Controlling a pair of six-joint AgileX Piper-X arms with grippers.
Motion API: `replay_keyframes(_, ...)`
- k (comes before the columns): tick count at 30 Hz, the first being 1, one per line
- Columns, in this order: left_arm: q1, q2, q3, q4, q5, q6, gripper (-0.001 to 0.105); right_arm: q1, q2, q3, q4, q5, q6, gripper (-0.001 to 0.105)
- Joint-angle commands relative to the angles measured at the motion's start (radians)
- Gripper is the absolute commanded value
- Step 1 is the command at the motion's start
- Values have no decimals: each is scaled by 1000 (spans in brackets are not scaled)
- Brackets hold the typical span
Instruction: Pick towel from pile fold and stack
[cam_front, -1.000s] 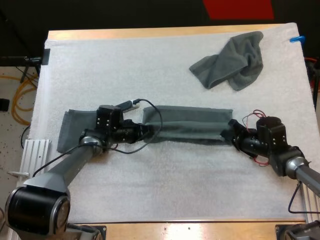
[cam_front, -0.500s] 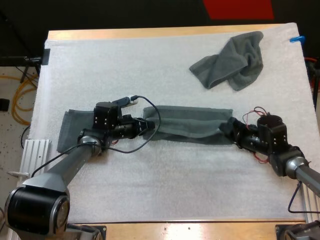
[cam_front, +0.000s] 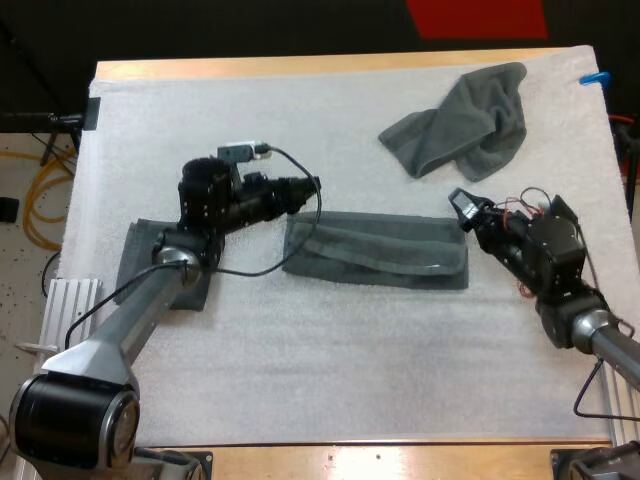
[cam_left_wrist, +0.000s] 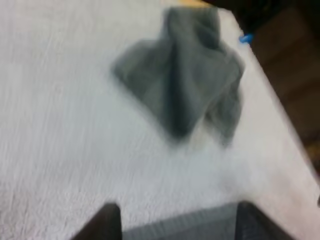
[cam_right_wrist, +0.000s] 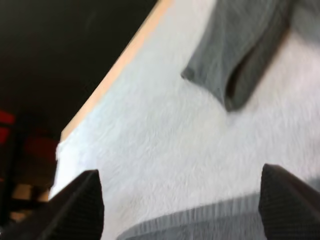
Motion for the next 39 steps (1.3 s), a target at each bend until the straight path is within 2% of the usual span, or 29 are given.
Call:
replay_keyframes(1, 3, -7, -13, -16, 16, -3, 49, -4, -3, -23, -5, -6, -70, 64)
replay_keyframes(4, 17, -29, -22, -5, 49, 18, 49, -4, -27, -77, 108, -41, -151, 64)
replay_keyframes(7, 28, -87, -22, 81, 29, 133, 49, -4, -64, -143, 276, -57, -235, 57)
replay_keyframes(9, 33, -150, -22, 182, -8, 226, 49, -4, -101, -201, 429, -62, -278, 42)
replay_keyframes(10, 34, -171, -22, 216, -23, 266, 50, -3, -109, -217, 462, -65, -293, 36)
replay_keyframes(12, 34, -246, -22, 328, -65, 367, 61, 4, -143, -273, 616, -94, -367, 12)
replay_keyframes(13, 34, -261, -22, 361, -74, 388, 65, 10, -151, -291, 654, -108, -385, 7)
replay_keyframes(14, 34, -298, -22, 416, -89, 417, 74, 20, -164, -322, 718, -119, -421, 0)
replay_keyframes(15, 34, -331, -22, 462, -94, 433, 82, 32, -172, -347, 768, -121, -438, 0)
replay_keyframes(17, 34, -380, -22, 527, -94, 445, 86, 59, -181, -399, 854, -121, -457, 0)
replay_keyframes(21, 34, -473, -22, 638, -98, 448, 86, 140, -175, -510, 1068, -121, -468, 0)
replay_keyframes(24, 34, -537, -22, 739, -127, 454, 86, 190, -154, -576, 1173, -121, -468, 0)
replay_keyframes(31, 34, -626, -22, 949, -147, 483, 86, 253, -14, -710, 1300, -138, -468, 0)
replay_keyframes(35, 34, -648, -22, 1040, -149, 522, 86, 281, 106, -765, 1334, -227, -468, 0)
replay_keyframes(39, 34, -648, -22, 1072, -149, 528, 86, 308, 234, -806, 1365, -295, -468, 0)
